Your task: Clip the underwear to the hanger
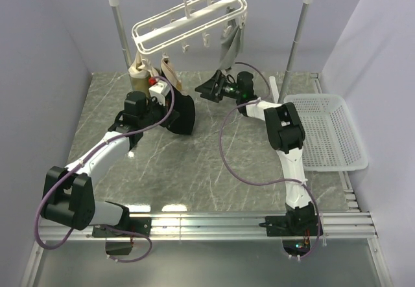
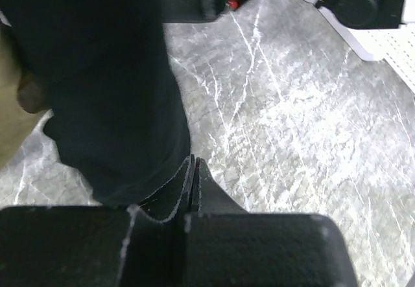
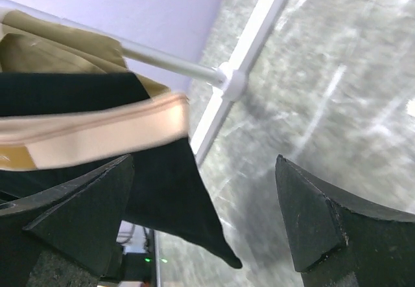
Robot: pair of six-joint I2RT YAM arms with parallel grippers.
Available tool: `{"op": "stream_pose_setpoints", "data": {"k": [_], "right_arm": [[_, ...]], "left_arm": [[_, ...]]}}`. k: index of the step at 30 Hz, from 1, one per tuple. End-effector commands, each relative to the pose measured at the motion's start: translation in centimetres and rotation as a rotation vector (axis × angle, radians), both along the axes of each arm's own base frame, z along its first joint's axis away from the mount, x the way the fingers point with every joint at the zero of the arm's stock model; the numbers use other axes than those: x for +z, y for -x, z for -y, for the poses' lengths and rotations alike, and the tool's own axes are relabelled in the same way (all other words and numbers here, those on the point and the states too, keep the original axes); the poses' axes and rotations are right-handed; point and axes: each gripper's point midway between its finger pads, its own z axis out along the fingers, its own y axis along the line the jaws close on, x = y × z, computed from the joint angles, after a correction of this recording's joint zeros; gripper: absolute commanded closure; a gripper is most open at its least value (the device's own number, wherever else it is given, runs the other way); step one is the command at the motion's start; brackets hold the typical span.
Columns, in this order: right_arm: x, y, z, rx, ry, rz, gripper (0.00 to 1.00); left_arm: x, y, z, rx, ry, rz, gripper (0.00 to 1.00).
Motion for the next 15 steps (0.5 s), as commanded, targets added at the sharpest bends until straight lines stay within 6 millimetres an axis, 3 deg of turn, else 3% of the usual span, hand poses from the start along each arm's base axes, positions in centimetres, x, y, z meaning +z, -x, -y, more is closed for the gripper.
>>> {"op": "stream_pose_setpoints", "data": {"k": [1,11,15], "right_arm": [[4.7,0.4,-2.1,0.059,-0.115,0.081,0.04],[3.1,0.8,-5.1,0.092,-0.13,0.023,0.04],[3.6,2.5,-5.1,0.126,-0.169,0.015,0.05]], "left_arm": [[1.7,0.2,0.7,-0.064,0.01,0.043,1.0],[1.7,0.4,0.9,-0.091,-0.003,0.035,0.99],[1.6,0.1,0.9,-0.086,-0.008,0.031,0.99]]}}
